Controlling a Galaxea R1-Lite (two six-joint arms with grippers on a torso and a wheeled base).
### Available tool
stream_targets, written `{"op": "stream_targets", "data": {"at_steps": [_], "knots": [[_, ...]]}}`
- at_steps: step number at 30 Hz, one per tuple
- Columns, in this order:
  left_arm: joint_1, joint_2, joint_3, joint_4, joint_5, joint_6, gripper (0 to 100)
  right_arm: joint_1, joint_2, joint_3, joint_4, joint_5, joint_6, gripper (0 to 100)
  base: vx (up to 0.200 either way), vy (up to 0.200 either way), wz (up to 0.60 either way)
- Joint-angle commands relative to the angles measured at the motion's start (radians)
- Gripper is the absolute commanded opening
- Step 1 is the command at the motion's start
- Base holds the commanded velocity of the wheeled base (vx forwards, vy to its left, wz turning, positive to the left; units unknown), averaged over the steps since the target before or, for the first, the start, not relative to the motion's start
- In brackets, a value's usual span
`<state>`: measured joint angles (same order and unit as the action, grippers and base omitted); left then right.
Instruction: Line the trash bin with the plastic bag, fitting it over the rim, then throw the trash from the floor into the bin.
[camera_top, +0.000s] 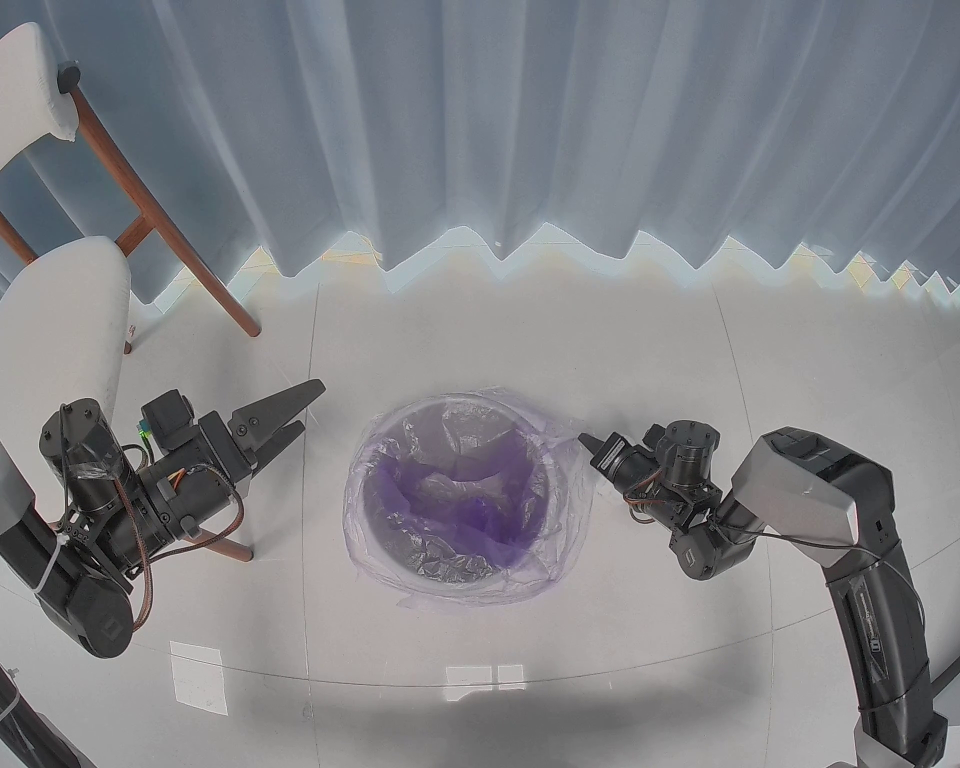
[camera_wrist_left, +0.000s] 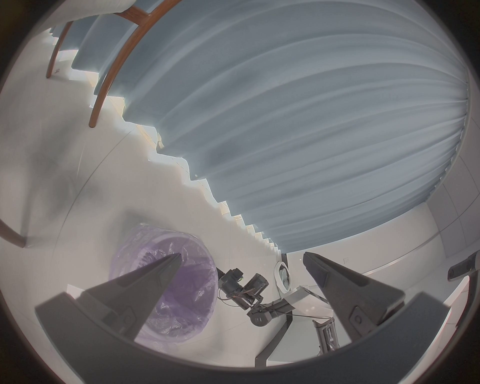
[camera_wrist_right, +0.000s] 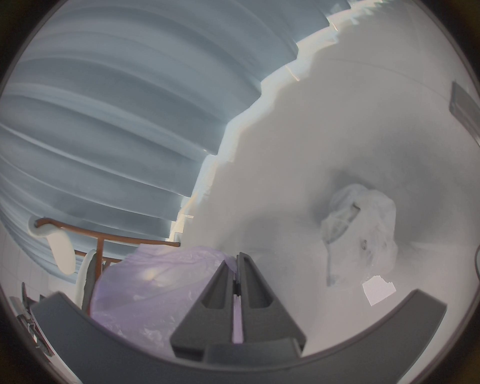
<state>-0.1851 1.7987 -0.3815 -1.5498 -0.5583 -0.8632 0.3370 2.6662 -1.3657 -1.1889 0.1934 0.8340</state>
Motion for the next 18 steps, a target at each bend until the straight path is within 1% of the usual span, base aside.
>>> {"op": "stream_targets", "data": {"at_steps": [1, 10, 11, 14, 15, 16, 17, 18], "knots": [[-0.002, 0.002, 0.001, -0.001, 0.0, 0.0, 100, -0.009, 0.095, -0.078, 0.034, -0.015, 0.02, 0, 0.0, 0.0, 0.0], [-0.008, 0.004, 0.003, 0.0, 0.001, 0.0, 100, -0.006, 0.103, -0.076, 0.037, -0.02, 0.011, 0, 0.0, 0.0, 0.0], [-0.008, 0.005, 0.003, 0.0, 0.001, 0.0, 100, -0.007, 0.097, -0.07, 0.031, -0.023, 0.017, 100, 0.0, 0.0, 0.0], [-0.005, 0.008, 0.003, 0.0, 0.0, 0.0, 100, -0.007, 0.049, -0.03, 0.006, -0.055, 0.051, 100, 0.0, 0.0, 0.0], [-0.002, 0.016, 0.003, 0.0, 0.0, 0.0, 100, -0.006, 0.001, 0.024, -0.014, -0.072, 0.091, 100, 0.0, 0.0, 0.0], [-0.002, 0.016, 0.003, 0.0, 0.0, 0.0, 100, -0.006, 0.001, 0.024, -0.014, -0.072, 0.091, 100, 0.0, 0.0, 0.0], [-0.005, 0.025, 0.003, 0.0, 0.001, 0.0, 100, -0.004, -0.072, 0.117, -0.04, -0.071, 0.135, 100, 0.0, 0.0, 0.0], [-0.007, 0.025, 0.004, 0.0, 0.001, 0.0, 100, -0.004, -0.103, 0.155, -0.046, -0.068, 0.148, 100, 0.0, 0.0, 0.0]]}}
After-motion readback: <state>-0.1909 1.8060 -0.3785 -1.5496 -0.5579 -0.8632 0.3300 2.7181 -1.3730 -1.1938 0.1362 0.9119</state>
